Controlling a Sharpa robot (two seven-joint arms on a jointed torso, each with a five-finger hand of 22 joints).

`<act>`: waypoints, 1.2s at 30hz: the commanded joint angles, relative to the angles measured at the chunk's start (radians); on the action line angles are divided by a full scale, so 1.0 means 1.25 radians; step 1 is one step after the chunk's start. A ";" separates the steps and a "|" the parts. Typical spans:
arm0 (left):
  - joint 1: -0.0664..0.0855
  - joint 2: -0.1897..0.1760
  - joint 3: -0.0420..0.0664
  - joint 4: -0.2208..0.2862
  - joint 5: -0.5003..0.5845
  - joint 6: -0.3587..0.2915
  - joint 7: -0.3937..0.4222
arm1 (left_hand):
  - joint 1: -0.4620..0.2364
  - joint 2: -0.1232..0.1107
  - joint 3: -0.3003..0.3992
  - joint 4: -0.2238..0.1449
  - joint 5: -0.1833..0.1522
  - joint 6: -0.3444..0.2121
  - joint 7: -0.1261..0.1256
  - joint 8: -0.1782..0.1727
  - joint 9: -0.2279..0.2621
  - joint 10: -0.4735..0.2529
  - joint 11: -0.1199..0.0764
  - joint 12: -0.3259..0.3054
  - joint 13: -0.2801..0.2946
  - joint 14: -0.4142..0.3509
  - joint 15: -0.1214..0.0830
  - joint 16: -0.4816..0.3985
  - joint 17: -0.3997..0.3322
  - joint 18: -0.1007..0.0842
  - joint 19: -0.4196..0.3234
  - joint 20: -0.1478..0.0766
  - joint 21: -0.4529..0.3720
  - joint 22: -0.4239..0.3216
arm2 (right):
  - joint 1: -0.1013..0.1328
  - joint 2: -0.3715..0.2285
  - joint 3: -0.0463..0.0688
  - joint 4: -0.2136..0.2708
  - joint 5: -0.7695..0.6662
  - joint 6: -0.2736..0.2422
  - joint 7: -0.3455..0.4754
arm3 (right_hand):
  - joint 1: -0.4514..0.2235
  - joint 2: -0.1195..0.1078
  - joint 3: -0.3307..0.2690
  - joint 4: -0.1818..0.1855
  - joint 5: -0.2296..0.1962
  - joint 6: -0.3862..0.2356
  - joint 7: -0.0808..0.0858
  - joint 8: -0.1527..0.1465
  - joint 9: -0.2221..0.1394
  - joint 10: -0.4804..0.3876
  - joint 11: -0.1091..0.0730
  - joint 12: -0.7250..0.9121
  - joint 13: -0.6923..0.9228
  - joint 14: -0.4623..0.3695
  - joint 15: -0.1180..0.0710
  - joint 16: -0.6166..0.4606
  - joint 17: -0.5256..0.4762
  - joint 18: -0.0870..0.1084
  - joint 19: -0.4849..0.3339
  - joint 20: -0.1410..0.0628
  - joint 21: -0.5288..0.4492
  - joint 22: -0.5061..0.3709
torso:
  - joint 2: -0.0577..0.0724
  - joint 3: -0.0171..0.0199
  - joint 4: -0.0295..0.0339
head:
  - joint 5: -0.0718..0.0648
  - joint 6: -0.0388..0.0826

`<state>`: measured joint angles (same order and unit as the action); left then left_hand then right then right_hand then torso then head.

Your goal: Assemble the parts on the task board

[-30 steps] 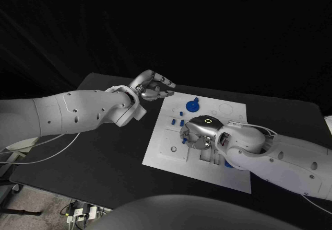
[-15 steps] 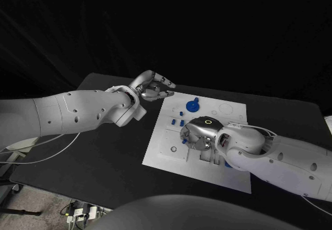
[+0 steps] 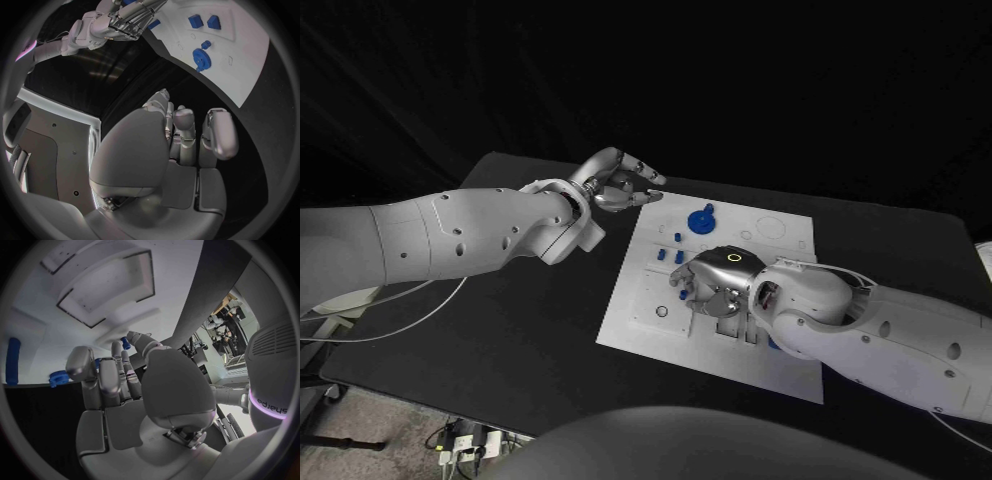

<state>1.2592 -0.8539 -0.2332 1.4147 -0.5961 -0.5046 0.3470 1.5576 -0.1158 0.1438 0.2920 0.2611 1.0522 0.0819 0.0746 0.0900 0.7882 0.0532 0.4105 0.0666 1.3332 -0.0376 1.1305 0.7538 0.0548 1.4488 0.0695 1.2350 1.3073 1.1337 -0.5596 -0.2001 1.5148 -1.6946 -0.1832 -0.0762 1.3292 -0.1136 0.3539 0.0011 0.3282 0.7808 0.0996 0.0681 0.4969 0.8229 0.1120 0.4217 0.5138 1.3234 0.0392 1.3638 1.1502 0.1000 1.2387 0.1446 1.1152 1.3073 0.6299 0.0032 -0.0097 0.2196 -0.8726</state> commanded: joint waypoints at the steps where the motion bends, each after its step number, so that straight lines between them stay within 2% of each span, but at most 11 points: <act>1: 0.000 0.002 0.001 0.000 -0.003 0.011 0.001 | 0.001 0.007 -0.005 -0.001 0.002 0.000 0.006 -0.003 -0.001 -0.002 0.006 0.005 -0.001 -0.004 0.001 -0.005 0.000 0.012 -0.006 0.000 -0.003 0.135 | -0.001 -0.003 0.000 0.001 -0.004 -0.002 -0.006 | -0.007 -0.003 -0.006 0.002 -0.009 -0.011 -0.005 -0.003 -0.011 -0.018 0.004 -0.001 0.004 -0.010 -0.001 -0.004 -0.006 0.006 -0.008 0.000 -0.009 0.095 | 0.000 0.0003 0.0004 | -0.001 0.000; 4: 0.000 0.002 0.001 0.000 -0.003 0.011 0.002 | 0.001 0.007 -0.005 -0.001 0.002 0.000 0.006 -0.003 -0.001 -0.002 0.006 0.005 -0.001 -0.004 0.001 -0.005 0.000 0.012 -0.006 0.000 -0.003 0.135 | -0.001 -0.010 0.000 0.002 -0.005 -0.016 -0.011 | -0.009 -0.004 -0.015 0.004 -0.019 -0.028 -0.015 -0.004 -0.025 -0.032 0.007 0.004 0.009 -0.014 0.001 -0.005 -0.011 0.008 -0.014 0.002 -0.019 0.093 | 0.000 0.0005 0.0013 | -0.001 0.000; 7: 0.000 0.001 0.001 0.001 -0.003 0.011 0.003 | 0.001 0.007 -0.005 -0.001 0.002 0.000 0.006 -0.003 -0.001 -0.002 0.006 0.006 -0.001 -0.005 0.001 -0.005 -0.001 0.012 -0.007 0.001 -0.004 0.135 | -0.001 -0.025 0.000 0.008 -0.007 -0.040 -0.013 | -0.011 -0.005 -0.028 0.008 -0.034 -0.061 -0.035 -0.005 -0.045 -0.052 0.010 0.010 0.015 -0.019 0.004 -0.007 -0.018 0.010 -0.021 0.005 -0.032 0.090 | -0.001 0.0004 0.0017 | -0.002 0.000; 9: 0.000 0.001 0.001 0.002 -0.003 0.010 0.004 | 0.001 0.007 -0.005 -0.001 0.002 0.000 0.006 -0.003 -0.001 -0.002 0.006 0.006 -0.001 -0.005 0.001 -0.005 -0.001 0.012 -0.007 0.001 -0.004 0.135 | 0.005 -0.047 0.000 0.023 -0.007 -0.076 -0.006 | -0.013 -0.005 -0.041 0.012 -0.052 -0.089 -0.047 -0.005 -0.062 -0.070 0.013 0.017 0.020 -0.023 0.006 -0.007 -0.022 0.011 -0.025 0.007 -0.040 0.088 | 0.000 0.0004 0.0017 | -0.005 0.000; 11: -0.001 0.000 0.001 0.003 -0.003 0.009 0.005 | 0.000 0.007 -0.006 -0.001 0.001 -0.001 0.006 -0.004 -0.001 -0.002 0.007 0.006 -0.001 -0.005 0.001 -0.005 -0.001 0.012 -0.007 0.001 -0.004 0.135 | 0.014 -0.070 0.000 0.038 -0.003 -0.110 0.005 | -0.014 -0.005 -0.049 0.015 -0.057 -0.095 -0.051 -0.004 -0.069 -0.077 0.014 0.021 0.023 -0.021 0.007 -0.005 -0.021 0.010 -0.023 0.008 -0.038 0.089 | 0.000 0.0006 0.0016 | -0.008 0.000; 13: -0.001 -0.001 0.001 0.005 -0.002 0.008 0.006 | 0.000 0.007 -0.006 -0.001 0.001 -0.001 0.006 -0.004 -0.001 -0.002 0.007 0.006 -0.001 -0.005 0.001 -0.005 -0.001 0.012 -0.007 0.001 -0.004 0.135 | 0.024 -0.091 0.001 0.053 0.005 -0.134 0.016 | -0.016 -0.005 -0.054 0.018 -0.060 -0.097 -0.052 -0.003 -0.073 -0.081 0.014 0.024 0.024 -0.019 0.006 -0.003 -0.019 0.010 -0.020 0.008 -0.036 0.090 | 0.001 0.0008 0.0008 | -0.010 0.000; 17: -0.001 -0.004 0.001 0.010 0.001 0.007 0.012 | -0.012 0.010 -0.012 0.001 -0.003 -0.001 0.006 -0.004 -0.002 -0.002 0.009 0.009 -0.001 -0.006 0.004 -0.005 -0.002 0.012 -0.007 0.004 -0.005 0.135 | 0.065 -0.158 0.001 0.098 0.063 -0.172 0.041 | -0.022 0.002 -0.070 0.032 -0.064 -0.095 -0.052 0.001 -0.086 -0.091 0.012 0.039 0.031 0.011 0.003 0.021 0.019 0.001 0.017 0.006 0.009 0.104 | 0.002 -0.0008 -0.0038 | -0.018 0.000; 19: -0.001 -0.007 0.001 0.013 0.003 0.007 0.017 | -0.023 0.014 -0.017 0.001 -0.007 -0.001 0.005 -0.004 -0.003 -0.002 0.009 0.011 0.000 -0.006 0.005 -0.004 -0.002 0.012 -0.008 0.005 -0.006 0.135 | 0.088 -0.197 0.001 0.118 0.096 -0.167 0.042 | -0.026 0.005 -0.079 0.039 -0.067 -0.085 -0.050 0.005 -0.091 -0.097 0.012 0.045 0.031 0.030 0.004 0.036 0.041 -0.005 0.041 0.006 0.038 0.113 | 0.002 -0.0021 -0.0056 | -0.021 0.000; 24: -0.001 -0.012 0.001 0.019 0.006 0.007 0.030 | -0.028 0.016 -0.019 0.001 -0.010 0.000 0.005 -0.004 -0.003 -0.002 0.009 0.013 0.000 -0.006 0.005 -0.003 0.000 0.012 -0.007 0.005 -0.005 0.135 | 0.122 -0.266 0.001 0.130 0.185 -0.147 0.041 | -0.050 0.010 -0.110 0.064 -0.098 -0.071 -0.041 0.008 -0.107 -0.141 0.018 0.036 0.020 0.040 0.006 0.046 0.051 -0.009 0.057 0.007 0.058 0.118 | 0.005 -0.0068 -0.0143 | -0.033 0.000; 29: -0.003 -0.017 0.001 0.023 0.007 0.008 0.040 | -0.026 0.018 -0.018 0.000 -0.009 0.001 0.004 -0.003 -0.003 -0.001 0.008 0.014 0.000 -0.006 0.004 -0.002 0.000 0.012 -0.007 0.005 -0.005 0.135 | 0.119 -0.306 0.000 0.109 0.239 -0.139 0.043 | -0.067 0.002 -0.154 0.102 -0.135 -0.078 -0.036 0.002 -0.128 -0.205 0.033 0.014 -0.005 0.036 0.016 0.049 0.047 -0.009 0.054 0.016 0.056 0.117 | 0.010 -0.0054 -0.0220 | -0.036 0.000; 36: -0.006 -0.021 0.001 0.025 0.007 0.010 0.047 | -0.021 0.019 -0.017 -0.002 -0.006 0.002 0.004 -0.003 -0.003 -0.002 0.007 0.015 0.000 -0.005 0.004 -0.001 0.000 0.012 -0.006 0.005 -0.004 0.136 | 0.089 -0.317 0.000 0.068 0.255 -0.136 0.048 | -0.037 -0.001 -0.168 0.127 -0.128 -0.078 -0.034 0.003 -0.141 -0.230 0.036 0.014 -0.021 0.036 0.018 0.053 0.048 -0.008 0.053 0.018 0.056 0.117 | 0.011 -0.0042 -0.0246 | -0.043 0.000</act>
<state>1.2521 -0.8803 -0.2332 1.4428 -0.5935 -0.5036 0.3804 1.5309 -0.0974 0.1243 0.2920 0.2553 1.0522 0.0818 0.0747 0.0873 0.7844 0.0570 0.4262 0.0666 1.3297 -0.0341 1.1305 0.7527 0.0548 1.4452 0.0731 1.2294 1.3073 1.2488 -0.9573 -0.2002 1.6059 -1.4152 -0.3576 -0.0330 1.2751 -0.1186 0.1426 0.1525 0.1641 0.6864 0.0532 0.0731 0.3207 0.5430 0.1556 0.4395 0.4885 1.3664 0.0537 1.4243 1.2089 0.0999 1.3040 0.1629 1.1839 1.3079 0.6423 -0.0028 -0.0378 0.1691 -0.8726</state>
